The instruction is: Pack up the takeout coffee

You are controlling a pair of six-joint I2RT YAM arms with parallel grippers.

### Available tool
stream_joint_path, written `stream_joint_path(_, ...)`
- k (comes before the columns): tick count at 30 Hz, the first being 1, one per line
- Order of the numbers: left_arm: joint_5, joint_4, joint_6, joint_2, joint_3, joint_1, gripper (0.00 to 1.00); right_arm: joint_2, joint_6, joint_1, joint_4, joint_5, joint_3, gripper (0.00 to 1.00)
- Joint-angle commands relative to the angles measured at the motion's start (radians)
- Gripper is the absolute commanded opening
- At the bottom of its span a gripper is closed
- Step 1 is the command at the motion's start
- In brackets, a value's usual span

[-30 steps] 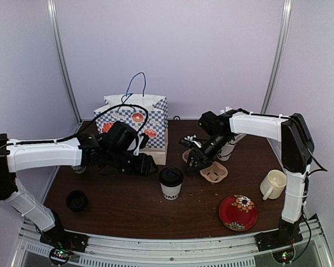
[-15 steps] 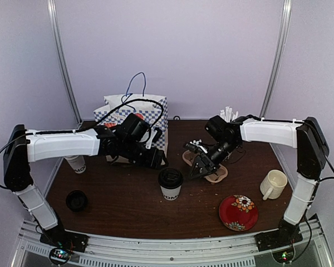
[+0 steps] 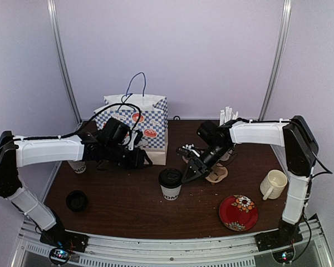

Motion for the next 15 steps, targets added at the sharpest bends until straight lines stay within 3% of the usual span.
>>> stream_joint_path(1,0.105,0.125,-0.048,0.010,-0.031,0.009,0.50,0.018,0.005,0.012,-0.008,-0.032,0.035,0.47)
stream_joint_path(15,0.201,0.199,-0.082,0.118,0.001,0.008,0.49,0.049,0.012,0.012,-0.018,-0.014,0.059,0.49)
